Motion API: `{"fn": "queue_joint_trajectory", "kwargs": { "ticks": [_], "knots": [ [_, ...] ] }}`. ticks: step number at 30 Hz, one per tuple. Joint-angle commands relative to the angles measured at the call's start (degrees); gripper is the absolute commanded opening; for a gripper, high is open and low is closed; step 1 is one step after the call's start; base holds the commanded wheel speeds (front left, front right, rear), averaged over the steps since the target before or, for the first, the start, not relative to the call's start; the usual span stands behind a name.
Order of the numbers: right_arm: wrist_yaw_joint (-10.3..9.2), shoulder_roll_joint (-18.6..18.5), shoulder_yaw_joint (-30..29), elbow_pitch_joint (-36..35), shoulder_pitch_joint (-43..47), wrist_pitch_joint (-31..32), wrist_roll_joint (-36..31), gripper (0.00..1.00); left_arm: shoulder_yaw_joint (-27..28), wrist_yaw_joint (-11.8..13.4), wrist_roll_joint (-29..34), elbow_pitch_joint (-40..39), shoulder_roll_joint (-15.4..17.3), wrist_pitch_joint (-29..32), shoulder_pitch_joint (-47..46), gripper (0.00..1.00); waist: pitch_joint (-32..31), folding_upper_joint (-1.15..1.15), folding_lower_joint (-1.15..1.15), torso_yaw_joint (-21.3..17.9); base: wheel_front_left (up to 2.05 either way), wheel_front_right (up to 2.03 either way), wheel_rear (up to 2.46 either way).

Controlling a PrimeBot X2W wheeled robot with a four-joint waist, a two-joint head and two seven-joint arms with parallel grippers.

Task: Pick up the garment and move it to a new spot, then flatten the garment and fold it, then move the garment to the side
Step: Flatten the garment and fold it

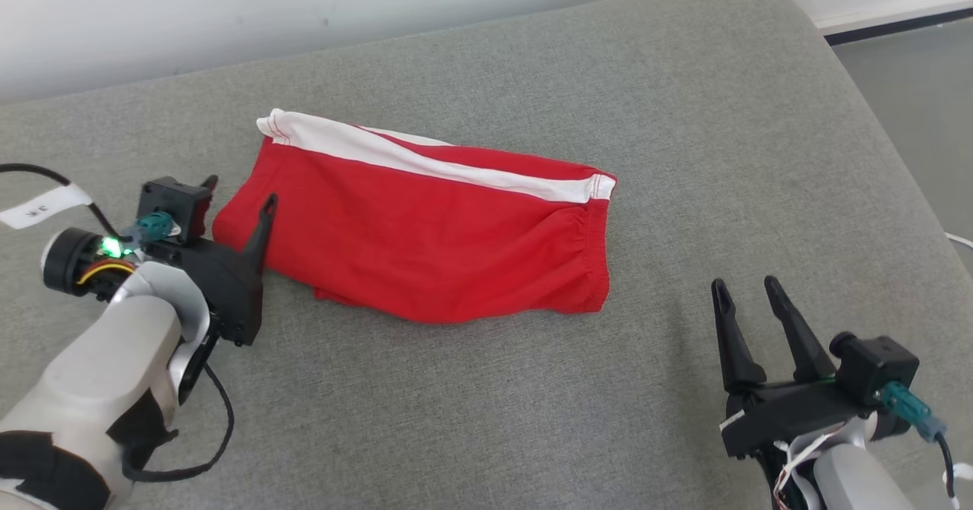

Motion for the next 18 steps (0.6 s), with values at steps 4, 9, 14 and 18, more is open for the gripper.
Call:
{"fn": "queue_joint_trajectory", "kwargs": {
  "ticks": [4, 9, 14, 18],
  "knots": [
    [-0.11, 0.95, -1.52, -0.64, 1.90, -0.04, -1.25, 1.00, -0.63, -0.41, -0.51, 3.33, -1.00, 1.82, 1.56, 1.00, 0.12, 0.00, 0.00, -0.54, 0.00, 0.00, 0.00],
    [-0.11, 1.49, -2.04, -1.30, 3.01, -0.04, -2.06, 1.00, -0.23, -1.43, -2.12, 7.82, -2.59, 3.16, 2.76, 1.00, -0.22, 0.00, 0.00, -1.04, 0.00, 0.00, 0.00],
    [-0.12, 1.78, -1.68, -1.01, 3.52, -0.05, -2.74, 1.00, 0.08, -2.45, -3.35, 11.14, -3.87, 3.35, 3.62, 1.00, -0.72, 0.00, 0.00, -1.29, 0.00, 0.00, 0.00],
    [-0.11, 1.62, -1.05, -0.59, 3.52, -0.04, -2.82, 1.00, 0.12, -3.22, -4.06, 12.93, -4.96, 3.24, 3.93, 1.00, -1.06, 0.00, 0.00, -1.38, 0.00, 0.00, 0.00]
  ]
}}
